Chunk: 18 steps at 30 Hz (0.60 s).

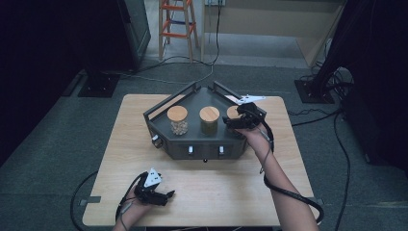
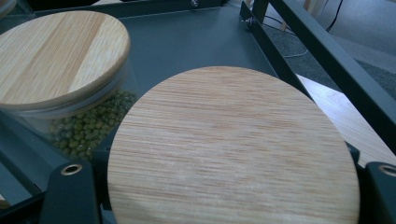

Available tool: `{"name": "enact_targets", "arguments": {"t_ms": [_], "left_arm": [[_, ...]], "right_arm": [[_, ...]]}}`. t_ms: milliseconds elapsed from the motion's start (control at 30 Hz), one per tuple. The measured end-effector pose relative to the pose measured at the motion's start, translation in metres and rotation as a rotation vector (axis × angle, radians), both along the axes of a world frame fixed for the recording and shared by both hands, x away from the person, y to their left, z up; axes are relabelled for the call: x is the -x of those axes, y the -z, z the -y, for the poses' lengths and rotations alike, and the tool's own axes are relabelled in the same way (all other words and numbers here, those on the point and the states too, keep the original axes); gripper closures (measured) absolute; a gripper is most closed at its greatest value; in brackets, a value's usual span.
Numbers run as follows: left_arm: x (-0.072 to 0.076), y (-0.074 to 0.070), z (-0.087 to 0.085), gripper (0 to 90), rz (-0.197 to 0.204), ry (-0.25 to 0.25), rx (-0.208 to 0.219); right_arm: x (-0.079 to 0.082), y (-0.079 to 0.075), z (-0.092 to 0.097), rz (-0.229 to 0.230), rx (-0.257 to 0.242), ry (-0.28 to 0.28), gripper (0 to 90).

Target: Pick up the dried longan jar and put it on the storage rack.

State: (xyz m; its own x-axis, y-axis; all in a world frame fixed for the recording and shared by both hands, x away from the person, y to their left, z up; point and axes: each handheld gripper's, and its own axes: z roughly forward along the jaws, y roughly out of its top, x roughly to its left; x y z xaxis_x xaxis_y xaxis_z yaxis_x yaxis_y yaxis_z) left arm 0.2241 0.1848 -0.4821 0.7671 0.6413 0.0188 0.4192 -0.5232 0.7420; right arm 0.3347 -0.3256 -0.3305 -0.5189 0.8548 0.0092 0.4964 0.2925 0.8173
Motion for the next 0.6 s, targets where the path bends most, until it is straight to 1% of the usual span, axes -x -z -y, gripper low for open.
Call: {"name": "enact_targets", "arguments": {"t_ms": [133,267,500,600], "left_arm": [[0.0000,0.0001,0.0001,11.5,0.000,0.000,0.001],[0.0000,0.0002,0.0001,11.5,0.000,0.000,0.001],[0.0001,0.0003,0.0001,11.5,0.000,-0.001,0.002],[0.0000,0.0002,0.0002,11.5,0.000,0.000,0.001]], "right_arm": [[-0.0005,0.0019,0.0019,0.001,-0.012,0.001,25.4],[-0.0007,0.0011,0.0022,0.000,-0.006,-0.005,25.4],[-0.0010,0.0007,0.0039,-0.006,-0.014,-0.003,25.1],[-0.0003,0.0003,0.0042,-0.005,-0.017,-0.003,22.5]]}}
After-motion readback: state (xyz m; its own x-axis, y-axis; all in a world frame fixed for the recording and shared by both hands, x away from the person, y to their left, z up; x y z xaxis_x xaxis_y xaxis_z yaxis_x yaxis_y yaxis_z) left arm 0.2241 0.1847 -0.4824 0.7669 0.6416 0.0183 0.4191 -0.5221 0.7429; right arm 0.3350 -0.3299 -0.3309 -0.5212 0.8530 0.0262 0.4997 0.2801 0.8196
